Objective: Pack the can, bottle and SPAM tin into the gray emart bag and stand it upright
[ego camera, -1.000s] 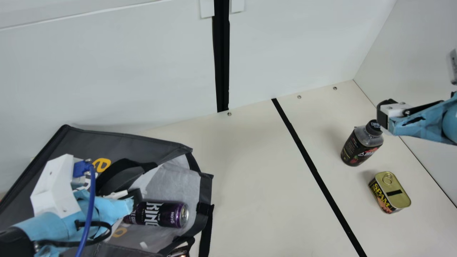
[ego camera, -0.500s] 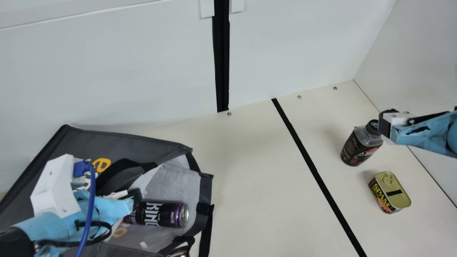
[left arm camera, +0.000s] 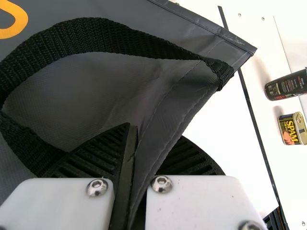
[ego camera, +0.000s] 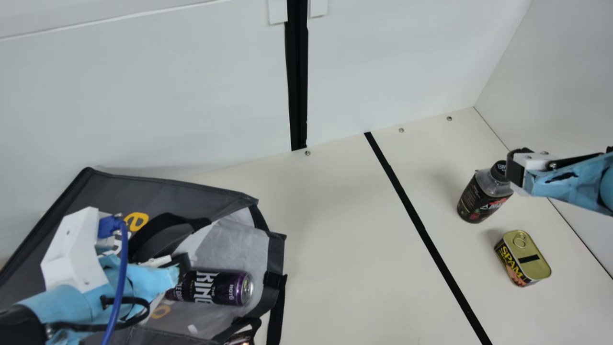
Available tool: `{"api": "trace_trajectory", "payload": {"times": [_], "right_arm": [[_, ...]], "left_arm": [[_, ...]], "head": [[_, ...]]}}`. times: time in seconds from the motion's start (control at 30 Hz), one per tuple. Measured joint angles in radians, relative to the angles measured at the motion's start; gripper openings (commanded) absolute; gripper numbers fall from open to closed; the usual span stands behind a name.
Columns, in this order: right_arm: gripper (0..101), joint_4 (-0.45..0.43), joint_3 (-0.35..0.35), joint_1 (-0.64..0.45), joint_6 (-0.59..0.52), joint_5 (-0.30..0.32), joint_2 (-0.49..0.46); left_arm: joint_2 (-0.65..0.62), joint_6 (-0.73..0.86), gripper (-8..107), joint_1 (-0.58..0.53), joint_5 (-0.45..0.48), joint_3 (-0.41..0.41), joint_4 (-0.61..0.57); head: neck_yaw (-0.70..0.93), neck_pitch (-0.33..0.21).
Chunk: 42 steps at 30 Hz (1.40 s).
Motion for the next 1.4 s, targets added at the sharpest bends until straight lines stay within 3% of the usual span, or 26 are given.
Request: {"api": "trace_trajectory", "payload": {"times": [0.8, 1.4], "right_arm": [[95, 0.123, -0.051, -0.169, -0.147, -0.001, 0.166], [95, 0.117, -0.046, -0.161, -0.121, -0.002, 0.291]], "left_arm": [[0.0, 0.0, -8, 0.0, 0.0, 0.0, 0.0], [0.0, 0.0, -8, 0.0, 0.0, 0.0, 0.0]], "head": [[0.0, 0.0], [0.0, 0.0]]}}
